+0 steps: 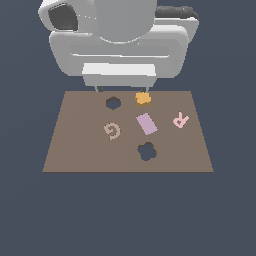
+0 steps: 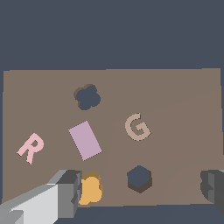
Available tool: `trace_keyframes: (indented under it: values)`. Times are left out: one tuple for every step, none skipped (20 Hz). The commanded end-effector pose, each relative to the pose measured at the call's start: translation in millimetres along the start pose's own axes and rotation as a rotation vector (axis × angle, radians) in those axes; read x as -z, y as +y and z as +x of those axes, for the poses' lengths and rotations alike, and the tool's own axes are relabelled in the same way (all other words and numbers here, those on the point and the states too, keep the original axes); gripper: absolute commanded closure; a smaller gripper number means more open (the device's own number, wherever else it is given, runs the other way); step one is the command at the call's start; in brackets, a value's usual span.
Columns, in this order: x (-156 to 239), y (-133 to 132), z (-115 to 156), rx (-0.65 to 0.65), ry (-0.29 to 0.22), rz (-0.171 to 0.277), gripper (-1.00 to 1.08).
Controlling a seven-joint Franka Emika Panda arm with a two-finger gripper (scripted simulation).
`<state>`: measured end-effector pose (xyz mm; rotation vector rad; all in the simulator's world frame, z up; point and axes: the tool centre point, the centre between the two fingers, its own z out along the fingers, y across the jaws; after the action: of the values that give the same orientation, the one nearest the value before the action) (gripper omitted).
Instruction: Insert a designated object into the corresponding slot on a board.
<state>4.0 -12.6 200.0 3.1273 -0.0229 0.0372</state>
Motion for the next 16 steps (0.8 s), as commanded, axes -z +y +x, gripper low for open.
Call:
trace_keyframes:
  values:
    - [0.0,0.0,0.0,0.000,0.000,0.000,-0.92]
    - [-0.2,0.1,-0.2,0.000,0.000,0.000,-0.92]
    - [-0.8,-0.5,-0.6,0.002,0.000,0.000,-0.92]
    - [-1.9,-1.0,-1.4,0.003,0.000,0.000,-0.92]
    - [-3.3,-1.8,-2.4,0.006,0.000,0.000,-0.92]
    - [-5.2,-2.9,-3.8,0.009,-0.001,0.001,-0.92]
    - [-7.6,-4.2,-5.5,0.013,-0.001,0.001,-0.92]
    - [-10.4,-5.7,-7.5,0.018,-0.002,0.001,-0.92]
    - [-13.6,-7.5,-9.9,0.024,-0.002,0.002,-0.92]
    - [-17.3,-9.5,-12.6,0.030,-0.003,0.002,-0.92]
    - [-21.5,-11.8,-15.7,0.037,-0.003,0.003,-0.92]
    - [-26.2,-14.3,-19.2,0.045,-0.004,0.003,-0.92]
    - [-31.3,-16.9,-23.0,0.054,-0.005,0.004,-0.92]
    - [-36.9,-19.9,-27.3,0.064,-0.006,0.005,-0.92]
    - [-42.9,-23.0,-31.8,0.075,-0.006,0.005,-0.92]
    - [-49.5,-26.3,-36.8,0.086,-0.007,0.006,-0.92]
